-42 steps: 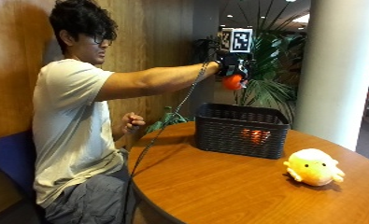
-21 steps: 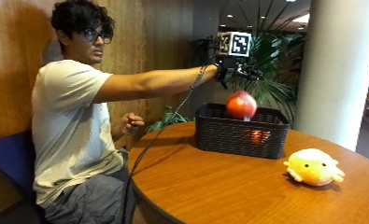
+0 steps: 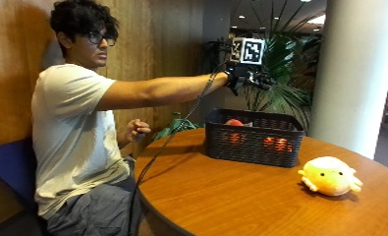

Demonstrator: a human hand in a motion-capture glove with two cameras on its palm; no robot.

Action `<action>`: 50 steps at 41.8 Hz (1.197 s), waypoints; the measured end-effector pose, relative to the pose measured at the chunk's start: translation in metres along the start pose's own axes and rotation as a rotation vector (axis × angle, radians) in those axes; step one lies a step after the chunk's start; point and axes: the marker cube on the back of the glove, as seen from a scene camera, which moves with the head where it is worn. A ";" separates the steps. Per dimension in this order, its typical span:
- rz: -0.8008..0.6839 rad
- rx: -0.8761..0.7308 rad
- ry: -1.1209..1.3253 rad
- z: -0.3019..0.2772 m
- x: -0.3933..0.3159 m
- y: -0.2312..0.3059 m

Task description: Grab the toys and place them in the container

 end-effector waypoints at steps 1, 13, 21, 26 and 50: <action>0.003 -0.002 0.002 0.001 0.002 0.001; 0.020 0.021 -0.013 0.009 0.009 0.008; 0.010 0.035 -0.019 0.012 0.013 0.015; 0.001 0.047 -0.035 0.011 0.011 0.017; 0.009 0.057 -0.024 0.013 0.022 0.046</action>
